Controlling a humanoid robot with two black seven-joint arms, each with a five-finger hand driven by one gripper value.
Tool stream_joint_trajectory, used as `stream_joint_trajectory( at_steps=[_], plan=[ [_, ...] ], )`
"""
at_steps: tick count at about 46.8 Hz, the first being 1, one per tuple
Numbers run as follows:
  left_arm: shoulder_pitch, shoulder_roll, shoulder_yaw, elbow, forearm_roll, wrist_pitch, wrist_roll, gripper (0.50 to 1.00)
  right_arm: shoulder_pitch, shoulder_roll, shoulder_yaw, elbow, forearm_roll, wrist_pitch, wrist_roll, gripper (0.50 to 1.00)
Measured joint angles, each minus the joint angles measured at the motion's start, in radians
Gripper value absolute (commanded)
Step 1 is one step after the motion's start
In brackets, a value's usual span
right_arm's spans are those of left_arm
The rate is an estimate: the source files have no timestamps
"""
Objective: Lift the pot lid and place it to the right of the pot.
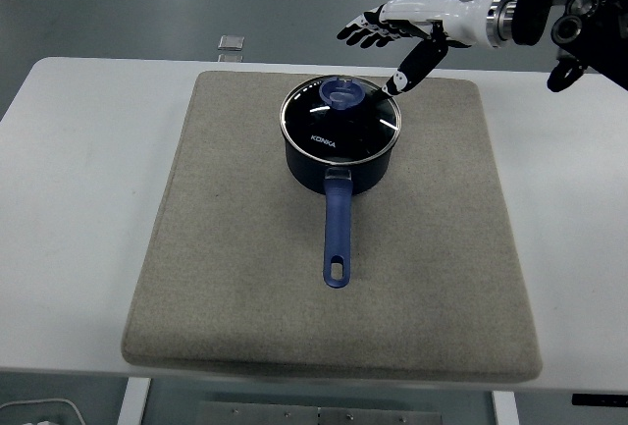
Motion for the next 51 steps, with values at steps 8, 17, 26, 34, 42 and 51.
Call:
stream_joint_trajectory(
  at_steps=[8,17,26,34,42,51],
  plan=[
    [0.000,0.000,0.000,0.000,0.000,0.000,0.000,1.000,-0.001,0.050,-0.012,-0.005,-0.057,-0.027,-0.024,0.926],
    [0.000,0.000,0.000,0.000,0.000,0.000,0.000,1.000,-0.010,0.085,-0.013,-0.013,-0.061,-0.051,-0.053,0.921],
    [0.000,0.000,0.000,0.000,0.000,0.000,0.000,1.000,-0.013,0.102,-0.034,-0.025,-0.061,-0.093,-0.064,0.923],
    [0.000,0.000,0.000,0.000,0.000,0.000,0.000,1.000,-0.016,0.111,-0.039,-0.031,-0.062,-0.107,-0.064,0.907],
    [0.000,0.000,0.000,0.000,0.000,0.000,0.000,1.000,-0.018,0.112,-0.052,-0.034,-0.062,-0.125,-0.064,0.897],
    [0.000,0.000,0.000,0.000,0.000,0.000,0.000,1.000,-0.017,0.114,-0.052,-0.034,-0.061,-0.125,-0.064,0.827]
  ],
)
